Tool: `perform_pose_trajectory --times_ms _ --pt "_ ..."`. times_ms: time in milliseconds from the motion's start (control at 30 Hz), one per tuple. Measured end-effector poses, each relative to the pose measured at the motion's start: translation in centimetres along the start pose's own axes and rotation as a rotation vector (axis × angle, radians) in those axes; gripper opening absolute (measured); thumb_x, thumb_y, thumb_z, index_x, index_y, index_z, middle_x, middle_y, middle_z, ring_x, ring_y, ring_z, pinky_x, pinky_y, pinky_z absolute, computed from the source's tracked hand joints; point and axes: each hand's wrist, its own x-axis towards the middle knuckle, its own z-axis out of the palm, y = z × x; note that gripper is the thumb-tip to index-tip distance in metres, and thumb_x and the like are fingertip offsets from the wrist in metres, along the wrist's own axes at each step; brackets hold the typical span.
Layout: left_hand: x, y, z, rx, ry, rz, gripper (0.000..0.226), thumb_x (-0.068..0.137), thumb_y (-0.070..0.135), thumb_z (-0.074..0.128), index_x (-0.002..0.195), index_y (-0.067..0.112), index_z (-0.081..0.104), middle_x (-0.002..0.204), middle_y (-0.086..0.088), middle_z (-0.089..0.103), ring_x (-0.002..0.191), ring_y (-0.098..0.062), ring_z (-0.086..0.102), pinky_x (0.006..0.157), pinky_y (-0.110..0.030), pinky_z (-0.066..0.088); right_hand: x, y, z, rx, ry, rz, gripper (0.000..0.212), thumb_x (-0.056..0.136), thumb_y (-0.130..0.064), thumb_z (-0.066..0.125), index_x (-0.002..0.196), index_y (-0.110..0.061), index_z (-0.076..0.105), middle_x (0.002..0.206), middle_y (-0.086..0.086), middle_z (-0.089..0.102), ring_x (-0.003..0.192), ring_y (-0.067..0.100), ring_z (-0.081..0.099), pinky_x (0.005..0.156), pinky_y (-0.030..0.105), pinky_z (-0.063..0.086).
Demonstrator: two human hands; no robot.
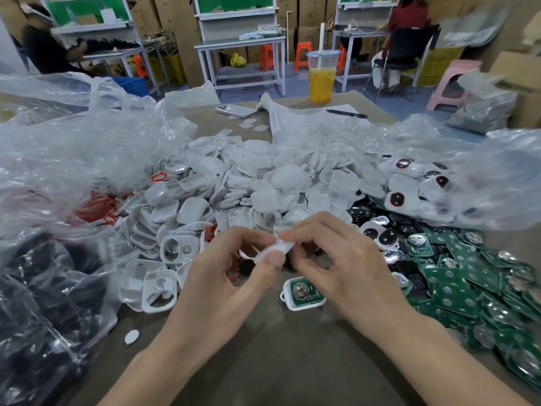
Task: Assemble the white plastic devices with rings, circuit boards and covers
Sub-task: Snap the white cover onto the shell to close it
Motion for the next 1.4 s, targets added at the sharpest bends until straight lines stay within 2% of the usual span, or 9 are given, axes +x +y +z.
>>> perform_pose_trajectory --times_ms 100,200,300,533,733,800,967,1167,1400 --pt "0.1 -0.2 0.2 0.083 0.035 0.024 0.02 0.086 0.047 0.058 0.098 0.035 0.069 0.088 0.023 0.067 0.084 -0.001 0.063 0.07 -0.005 0.041 0.2 0.4 -0.2 0.055 -0.034 0.047 0.02 0.088 -0.006 0.071 0.103 -0.018 0.076 0.098 -0.007 0.067 0.08 0.007 0.065 0.072 0.02 0.052" --pt "0.2 -0.3 0.0 0.07 0.093 0.021 0.019 0.084 0.046 0.057 0.099 0.04 0.068 0.087 0.022 0.066 0.08 -0.003 0.064 0.068 -0.005 0.042 0.6 0.3 -0.9 0.304 -0.12 0.248 0.022 0.092 -0.023 0.071 0.109 -0.037 0.075 0.106 -0.016 0.068 0.093 0.008 0.068 0.081 0.014 0.049" --pt "0.3 -0.1 -0.3 0.057 0.116 0.048 0.018 0.085 0.043 0.058 0.099 0.041 0.068 0.086 0.022 0.066 0.075 -0.008 0.063 0.066 -0.006 0.043 0.8 0.0 -1.1 0.507 -0.155 0.412 0.02 0.089 -0.04 0.067 0.107 -0.044 0.074 0.099 -0.015 0.073 0.09 0.005 0.068 0.083 0.02 0.052" --pt "0.1 -0.2 0.1 0.048 0.063 0.083 0.022 0.085 0.037 0.056 0.101 0.03 0.07 0.074 0.031 0.061 0.065 -0.001 0.06 0.061 -0.005 0.038 1.3 -0.5 -1.1 0.807 -0.174 0.621 0.028 0.071 -0.036 0.078 0.099 -0.031 0.079 0.092 -0.002 0.079 0.074 0.007 0.068 0.071 0.015 0.052" --pt "0.0 -0.3 0.3 -0.063 0.041 0.079 0.016 0.087 0.042 0.063 0.102 0.038 0.067 0.094 0.015 0.073 0.08 -0.01 0.07 0.067 -0.021 0.052 1.4 -0.4 -1.4 0.802 -0.147 0.613 0.023 0.068 -0.035 0.079 0.09 -0.029 0.081 0.082 0.007 0.076 0.07 0.008 0.065 0.069 0.017 0.053" --pt "0.0 -0.5 0.5 -0.082 0.044 0.071 0.015 0.087 0.042 0.065 0.102 0.037 0.067 0.096 0.013 0.073 0.083 -0.01 0.07 0.069 -0.015 0.05 1.4 -0.3 -1.4 0.828 -0.119 0.619 0.022 0.07 -0.029 0.077 0.089 -0.021 0.082 0.073 0.013 0.068 0.065 0.01 0.061 0.067 0.018 0.053" --pt "0.0 -1.3 0.4 -0.005 -0.008 0.062 0.014 0.09 0.034 0.068 0.104 0.033 0.068 0.097 0.01 0.071 0.083 -0.009 0.066 0.071 -0.008 0.04 1.5 -0.1 -1.1 0.799 -0.112 0.616 0.012 0.082 -0.011 0.072 0.092 -0.015 0.078 0.064 0.0 0.067 0.062 0.008 0.058 0.066 0.016 0.052" --pt "0.1 -1.9 0.3 0.046 -0.002 0.076 0.015 0.09 0.027 0.07 0.105 0.031 0.069 0.088 0.02 0.065 0.078 0.0 0.06 0.071 -0.005 0.037 1.3 0.0 -1.2 0.676 -0.102 0.592 0.012 0.085 -0.012 0.075 0.092 -0.02 0.081 0.079 0.02 0.069 0.069 0.012 0.062 0.076 0.026 0.055" --pt "0.2 -2.0 0.5 0.036 0.021 0.097 0.015 0.09 0.031 0.069 0.105 0.032 0.068 0.097 0.016 0.068 0.081 -0.011 0.064 0.072 -0.008 0.04 0.7 0.4 -1.0 0.596 -0.165 0.531 0.018 0.088 -0.02 0.076 0.096 -0.036 0.079 0.082 0.0 0.075 0.072 0.004 0.066 0.072 0.02 0.054"
